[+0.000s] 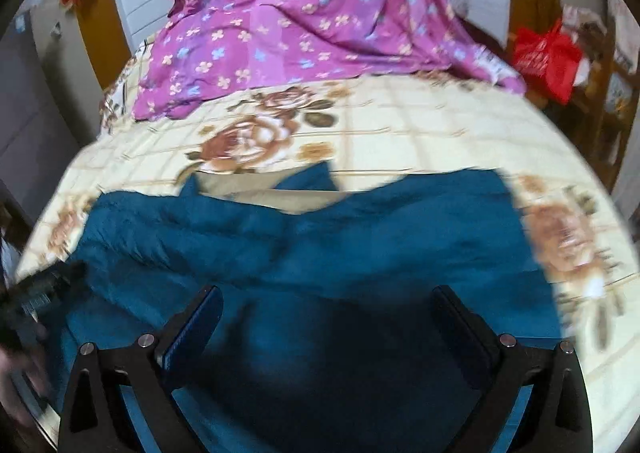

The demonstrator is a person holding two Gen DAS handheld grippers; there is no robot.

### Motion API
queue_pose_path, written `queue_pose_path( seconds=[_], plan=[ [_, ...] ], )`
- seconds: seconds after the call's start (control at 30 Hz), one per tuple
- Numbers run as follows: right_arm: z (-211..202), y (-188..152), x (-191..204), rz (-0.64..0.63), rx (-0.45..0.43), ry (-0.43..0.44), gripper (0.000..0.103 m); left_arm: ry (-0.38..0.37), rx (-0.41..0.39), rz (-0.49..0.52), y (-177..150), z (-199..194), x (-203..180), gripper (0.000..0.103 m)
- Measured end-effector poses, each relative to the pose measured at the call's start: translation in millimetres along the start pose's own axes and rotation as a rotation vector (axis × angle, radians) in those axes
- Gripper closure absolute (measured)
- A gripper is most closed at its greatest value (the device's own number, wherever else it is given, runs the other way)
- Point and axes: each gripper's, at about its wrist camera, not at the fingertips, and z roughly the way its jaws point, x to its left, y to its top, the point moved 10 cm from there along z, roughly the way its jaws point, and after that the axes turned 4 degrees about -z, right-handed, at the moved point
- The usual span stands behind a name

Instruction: Fold large clothes

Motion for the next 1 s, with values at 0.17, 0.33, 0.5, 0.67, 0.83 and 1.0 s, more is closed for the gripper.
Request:
queue_pose_path(
  seconds=[0.17, 0.33, 0.5, 0.67, 0.83, 1.0],
  plan=[
    [-11, -38, -66, -0.027, 0.072, -0.112, 0.0, -0.091, 0.056, -0.055, -26, -5, 40, 0.013],
    [-7, -65, -103, 0.023, 0.122, -0.095, 0.0, -0.238, 0.144, -0.207, -39, 7, 52, 0.012],
    [-6, -76, -116, 0.074, 0.123, -0.023, 0.0, -0.28, 0.17, -0.214, -41, 20, 44, 0.0],
    [-3, -81, -123, 0.134, 0.127, 0.038, 0.0, -0.297, 0.16, -0.174, -34, 32, 32, 0.0],
    [6, -91, -130, 0.257, 0.144, 0.196, 0.0, -0.378, 0.21, -0.117, -28, 35, 12, 0.0],
    [16, -98, -132, 0.347, 0.169, 0.377, 0.0, -0.411, 0.215, -0.085, -19, 38, 1, 0.0]
  ],
)
